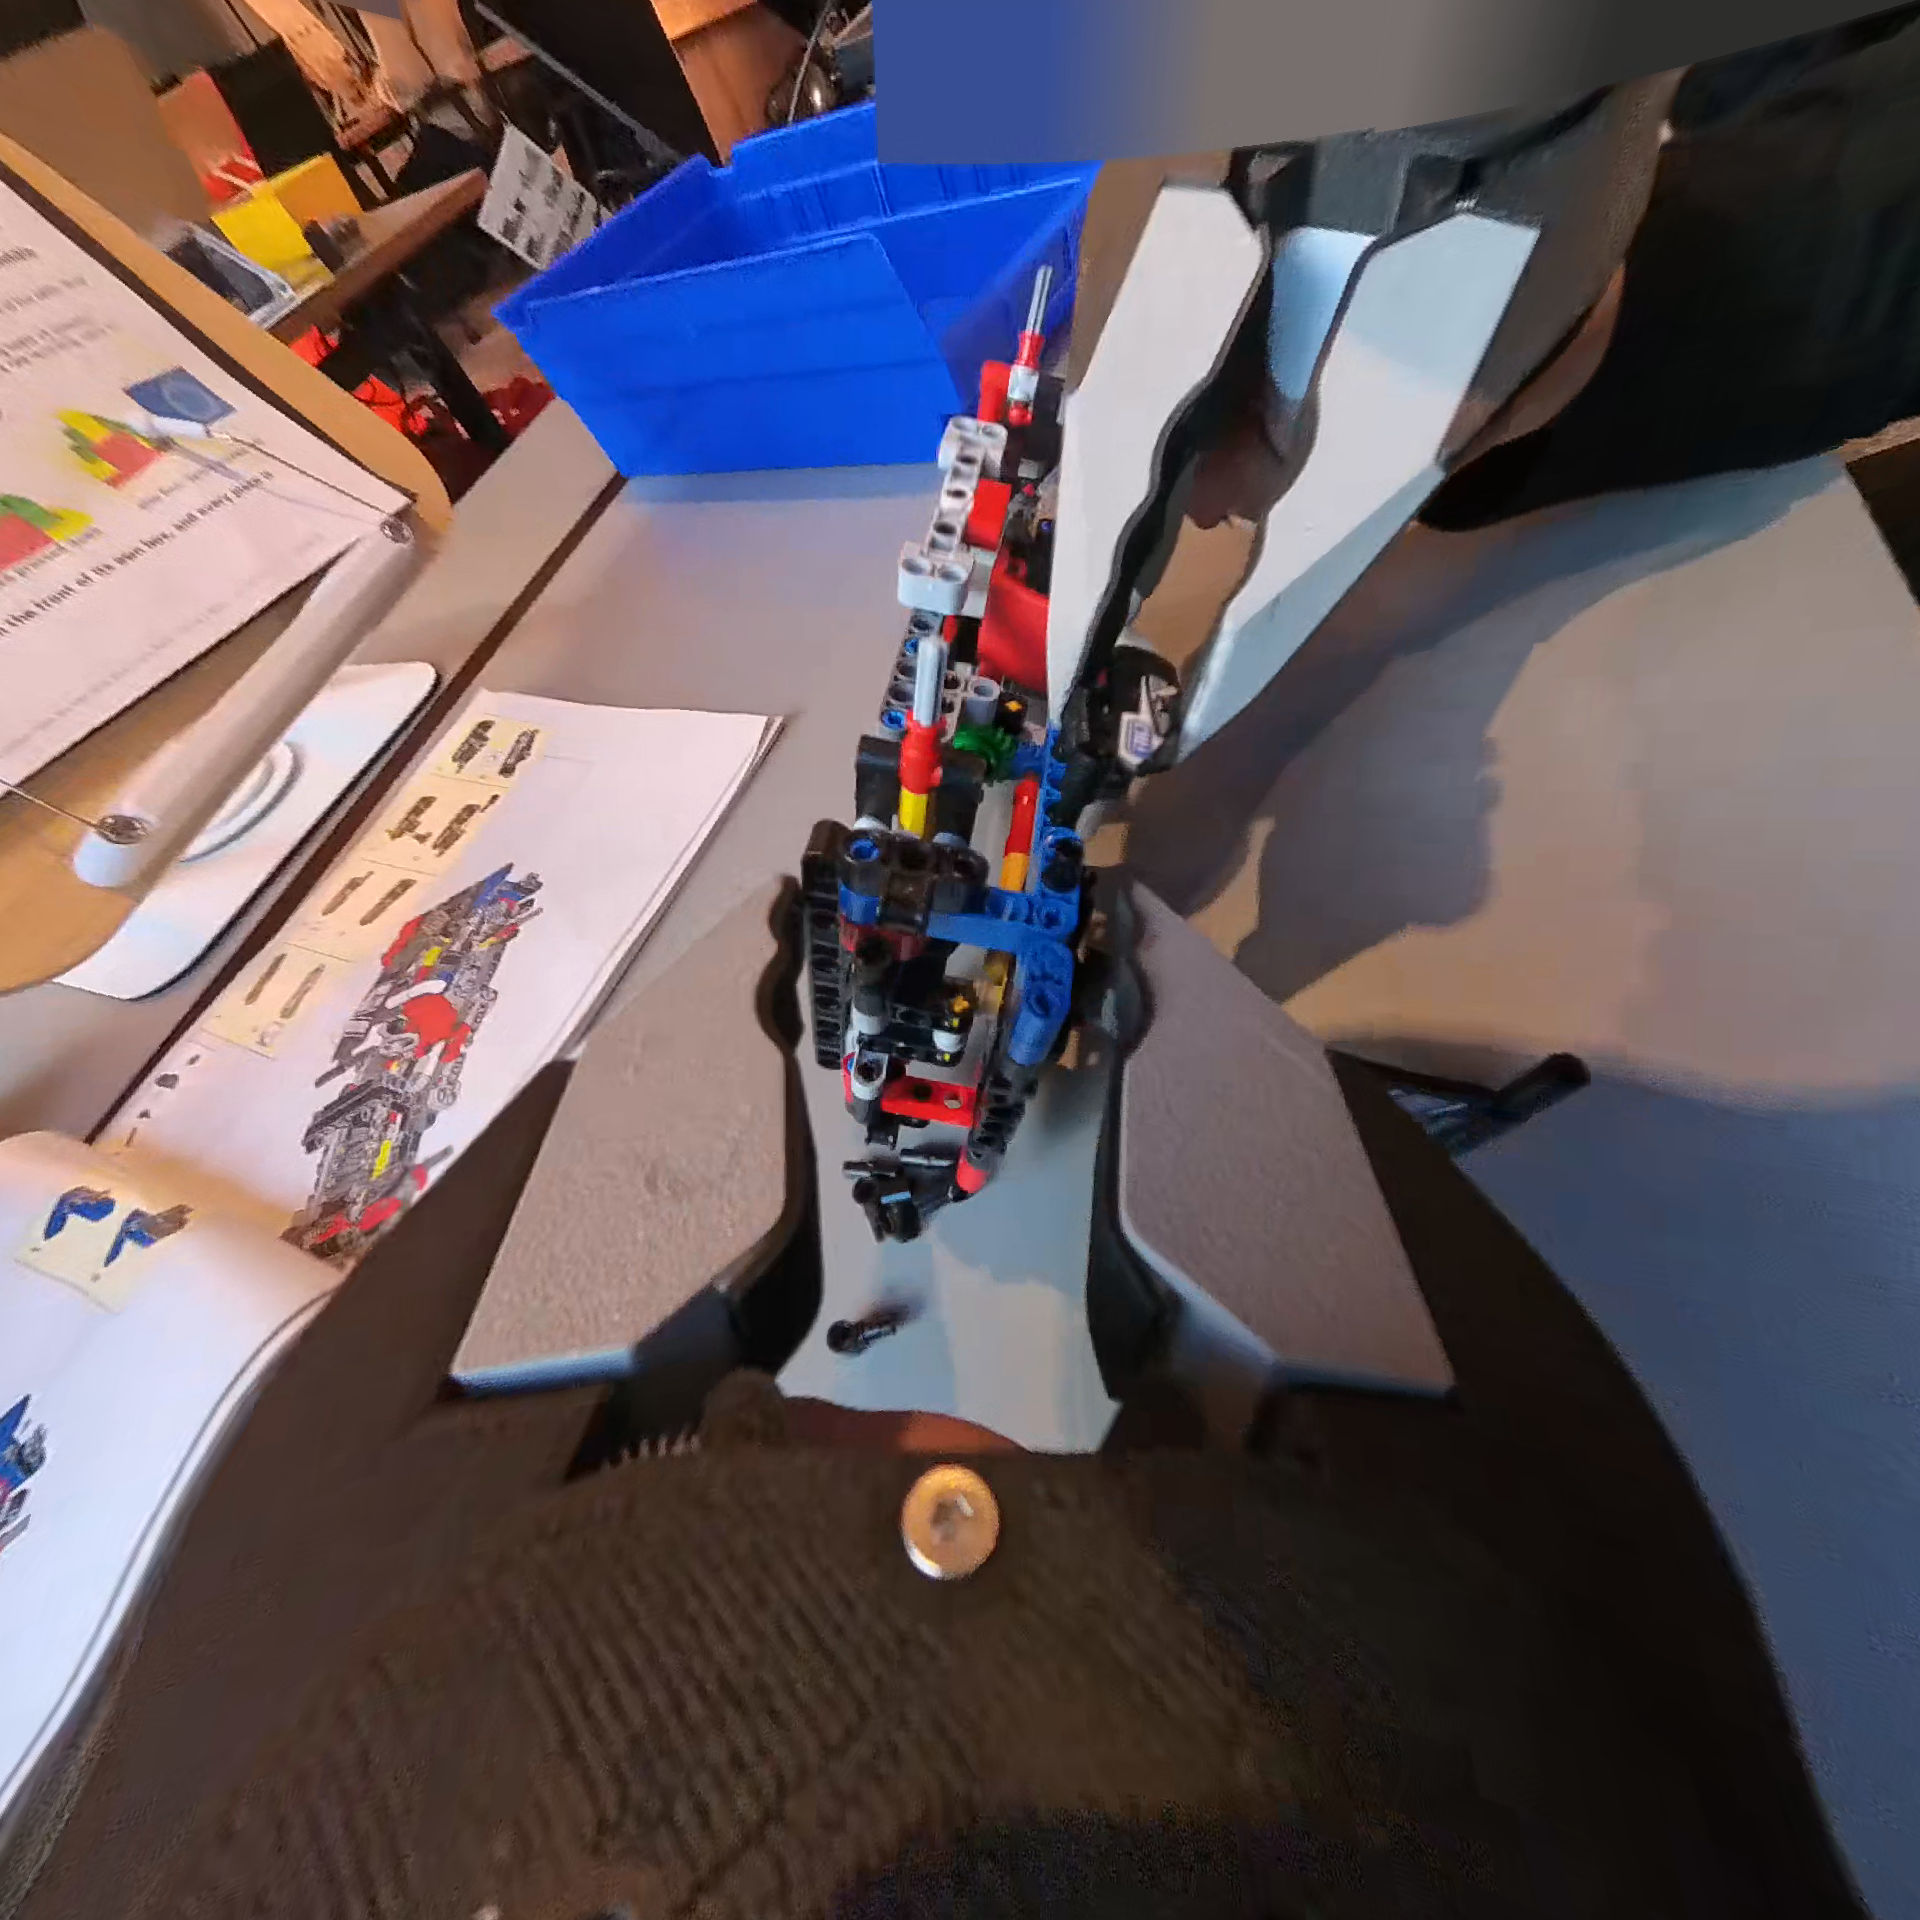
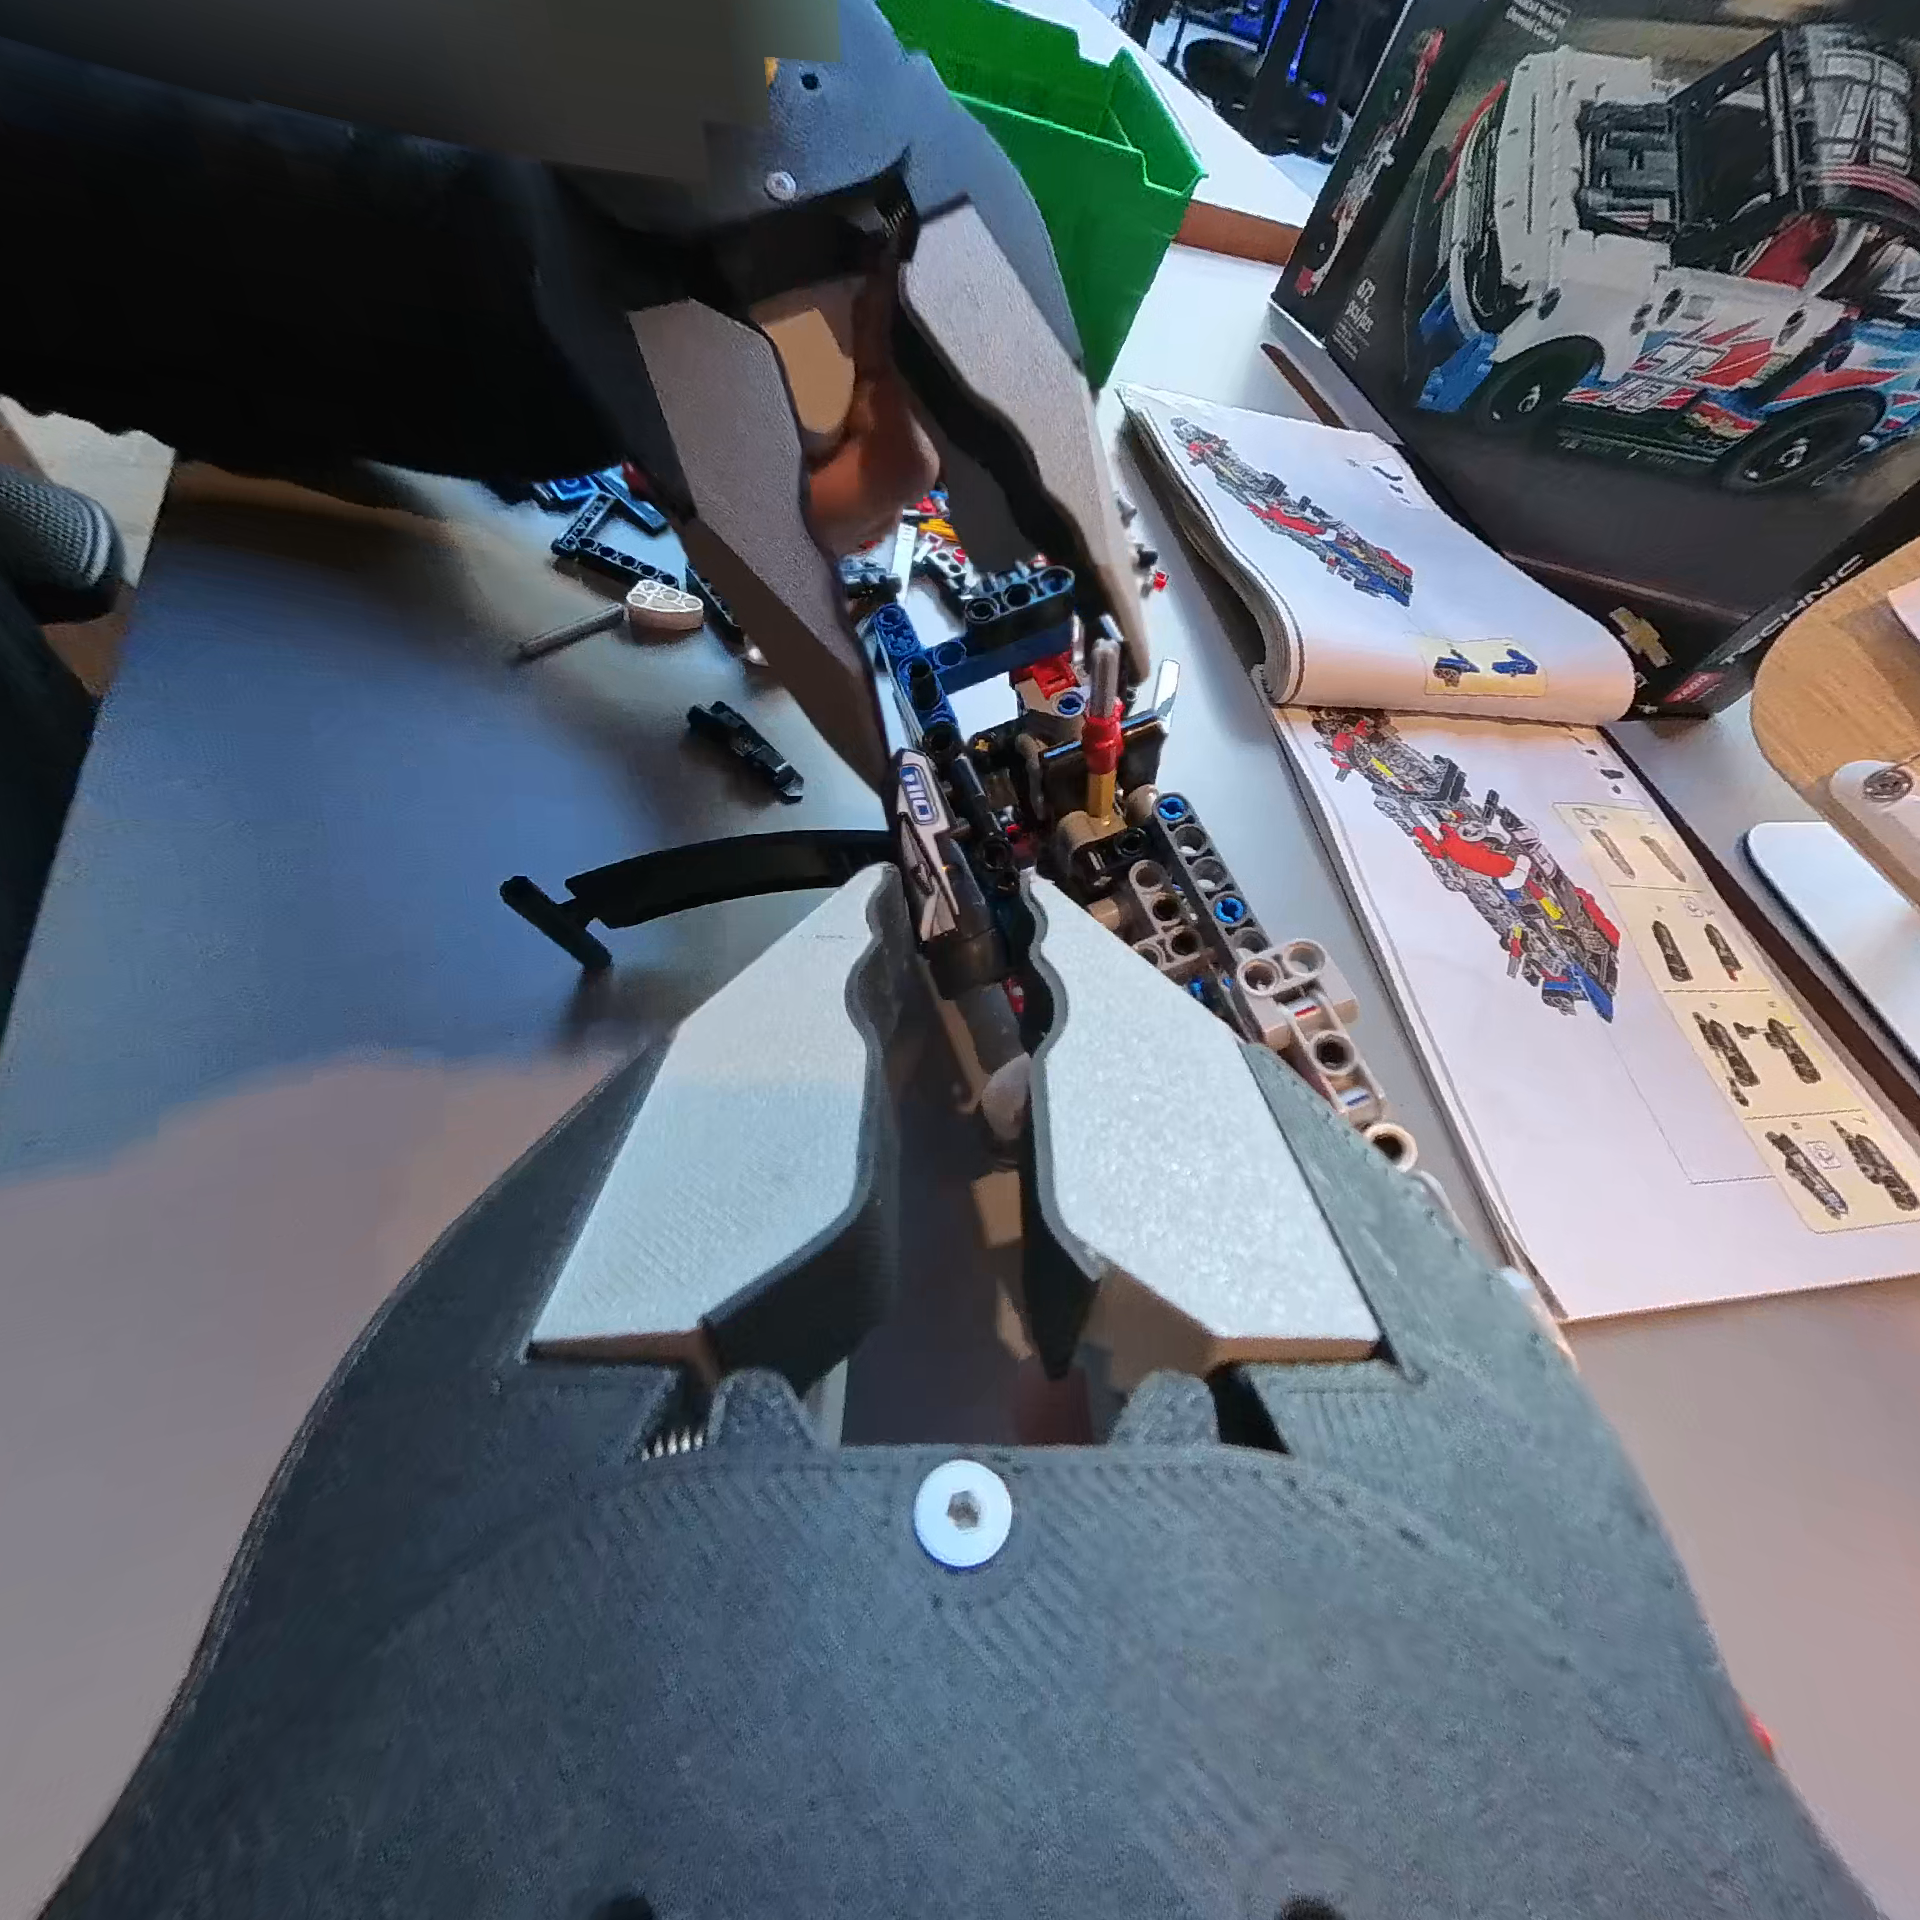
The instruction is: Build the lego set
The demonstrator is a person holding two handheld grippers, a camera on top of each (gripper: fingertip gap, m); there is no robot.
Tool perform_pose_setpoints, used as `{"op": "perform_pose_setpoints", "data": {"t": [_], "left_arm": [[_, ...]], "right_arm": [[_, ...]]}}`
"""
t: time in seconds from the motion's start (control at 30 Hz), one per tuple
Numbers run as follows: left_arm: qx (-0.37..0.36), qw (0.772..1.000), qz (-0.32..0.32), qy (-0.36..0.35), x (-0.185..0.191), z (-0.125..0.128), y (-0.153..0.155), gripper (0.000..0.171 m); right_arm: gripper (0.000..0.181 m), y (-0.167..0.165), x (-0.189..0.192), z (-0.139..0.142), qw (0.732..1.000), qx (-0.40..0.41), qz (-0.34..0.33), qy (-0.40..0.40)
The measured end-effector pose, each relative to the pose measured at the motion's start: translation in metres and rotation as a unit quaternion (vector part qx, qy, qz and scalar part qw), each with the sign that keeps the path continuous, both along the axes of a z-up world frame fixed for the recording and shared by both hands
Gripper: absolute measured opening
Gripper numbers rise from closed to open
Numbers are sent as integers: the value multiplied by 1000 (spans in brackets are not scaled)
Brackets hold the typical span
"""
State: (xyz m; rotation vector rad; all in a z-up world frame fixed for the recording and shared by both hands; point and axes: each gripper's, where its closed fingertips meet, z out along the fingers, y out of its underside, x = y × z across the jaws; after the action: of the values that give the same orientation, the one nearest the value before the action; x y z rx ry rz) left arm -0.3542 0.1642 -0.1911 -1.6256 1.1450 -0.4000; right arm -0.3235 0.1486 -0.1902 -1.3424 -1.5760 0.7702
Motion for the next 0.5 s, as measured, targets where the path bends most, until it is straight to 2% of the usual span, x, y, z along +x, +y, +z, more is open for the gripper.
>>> {"op": "perform_pose_setpoints", "data": {"t": [0.1, 0.23, 0.4, 0.5], "left_arm": [[14, 1000, 16, -4, 0, -1, 4, 50], [15, 999, 32, 1, 2, -1, 0, 50], [15, 999, 39, 7, 10, -1, -14, 49], [15, 1000, 26, -3, 17, 0, -26, 51]], "right_arm": [[17, 0, 1, -1, 1000, 22, -4, -5], [17, -3, 4, -3, 997, 73, -10, -28], [17, -11, 14, -4, 992, 119, -11, -49], [17, -18, 23, -5, 991, 118, -13, -54]]}}
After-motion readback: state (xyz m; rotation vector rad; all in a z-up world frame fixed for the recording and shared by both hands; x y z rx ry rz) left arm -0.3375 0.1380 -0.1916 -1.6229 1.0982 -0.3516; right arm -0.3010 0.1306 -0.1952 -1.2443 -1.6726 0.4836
